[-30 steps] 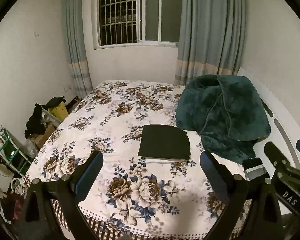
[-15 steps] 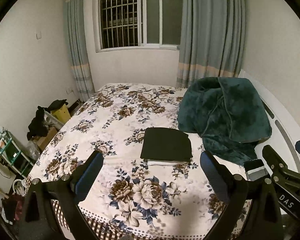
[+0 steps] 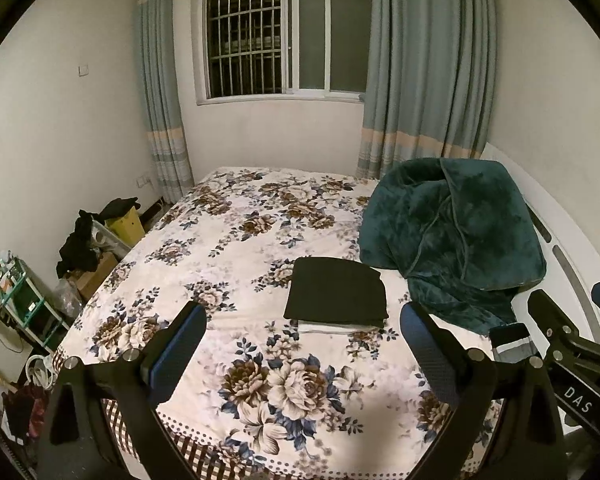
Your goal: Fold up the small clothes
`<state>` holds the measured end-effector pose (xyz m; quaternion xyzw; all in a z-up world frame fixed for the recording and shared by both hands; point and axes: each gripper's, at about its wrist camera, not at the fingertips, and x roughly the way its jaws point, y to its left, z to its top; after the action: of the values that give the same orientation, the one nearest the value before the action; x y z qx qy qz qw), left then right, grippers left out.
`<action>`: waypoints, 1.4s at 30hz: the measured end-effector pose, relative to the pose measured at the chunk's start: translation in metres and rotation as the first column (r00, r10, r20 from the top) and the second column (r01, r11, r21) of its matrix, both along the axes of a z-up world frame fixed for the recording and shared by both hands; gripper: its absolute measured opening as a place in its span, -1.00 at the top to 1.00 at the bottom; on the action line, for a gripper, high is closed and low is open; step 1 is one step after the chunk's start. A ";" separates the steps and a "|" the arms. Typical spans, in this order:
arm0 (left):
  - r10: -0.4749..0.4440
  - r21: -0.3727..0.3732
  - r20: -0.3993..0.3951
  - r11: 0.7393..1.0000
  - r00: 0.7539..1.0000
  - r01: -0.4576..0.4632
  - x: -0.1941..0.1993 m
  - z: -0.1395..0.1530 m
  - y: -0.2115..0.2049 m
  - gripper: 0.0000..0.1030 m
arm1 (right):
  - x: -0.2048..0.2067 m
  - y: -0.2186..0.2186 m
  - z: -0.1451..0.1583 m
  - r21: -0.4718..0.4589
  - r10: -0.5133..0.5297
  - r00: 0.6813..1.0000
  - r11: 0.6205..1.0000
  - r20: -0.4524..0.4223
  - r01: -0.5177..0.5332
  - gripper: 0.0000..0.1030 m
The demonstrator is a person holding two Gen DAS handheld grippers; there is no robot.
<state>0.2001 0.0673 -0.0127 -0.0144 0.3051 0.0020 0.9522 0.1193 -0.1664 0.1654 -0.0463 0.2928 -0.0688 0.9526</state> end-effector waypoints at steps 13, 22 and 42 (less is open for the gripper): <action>0.006 -0.001 -0.002 1.000 1.000 -0.006 0.000 0.002 0.001 -0.93 | 0.003 0.001 0.003 0.006 0.004 1.000 1.000 -0.001 -0.004 -1.00; -0.001 -0.003 -0.005 1.000 1.000 0.001 0.004 0.012 0.000 -0.93 | 0.007 0.002 0.004 0.006 0.007 1.000 1.000 0.001 -0.007 -1.00; 0.023 -0.002 -0.008 1.000 1.000 -0.023 0.009 0.010 0.000 -0.93 | 0.009 0.005 0.010 0.016 0.003 1.000 1.000 0.003 -0.003 -1.00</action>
<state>0.2089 0.0676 -0.0027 -0.0189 0.3086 0.0125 0.9509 0.1288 -0.1615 0.1751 -0.0390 0.2920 -0.0649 0.9534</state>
